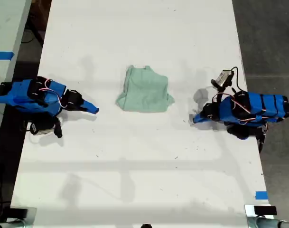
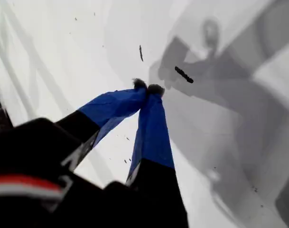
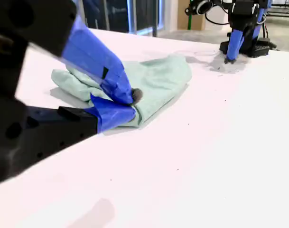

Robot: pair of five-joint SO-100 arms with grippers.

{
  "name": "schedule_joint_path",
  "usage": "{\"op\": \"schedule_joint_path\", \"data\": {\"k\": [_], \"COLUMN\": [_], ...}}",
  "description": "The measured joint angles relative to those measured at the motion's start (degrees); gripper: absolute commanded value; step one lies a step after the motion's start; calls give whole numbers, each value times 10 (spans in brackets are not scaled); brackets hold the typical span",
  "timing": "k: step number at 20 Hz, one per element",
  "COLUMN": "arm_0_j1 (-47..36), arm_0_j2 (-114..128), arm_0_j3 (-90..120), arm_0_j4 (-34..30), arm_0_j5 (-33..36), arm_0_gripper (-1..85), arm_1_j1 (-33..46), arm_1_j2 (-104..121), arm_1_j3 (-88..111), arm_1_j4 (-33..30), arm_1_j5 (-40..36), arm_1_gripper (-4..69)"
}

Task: Fold t shirt

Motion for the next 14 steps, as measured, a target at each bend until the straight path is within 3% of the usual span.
{"op": "schedule_joint_path", "data": {"k": [14], "arm_0_j1": [1], "arm_0_j2": [0], "arm_0_j3": [0], "arm_0_j4": [1], "arm_0_j5": [0], "arm_0_gripper": [-2], "arm_1_j1": [-4], "arm_1_j2": [1], "arm_1_j3": [0], "arm_1_j4": [0], "arm_1_j5": [27], "arm_1_gripper": [5]}}
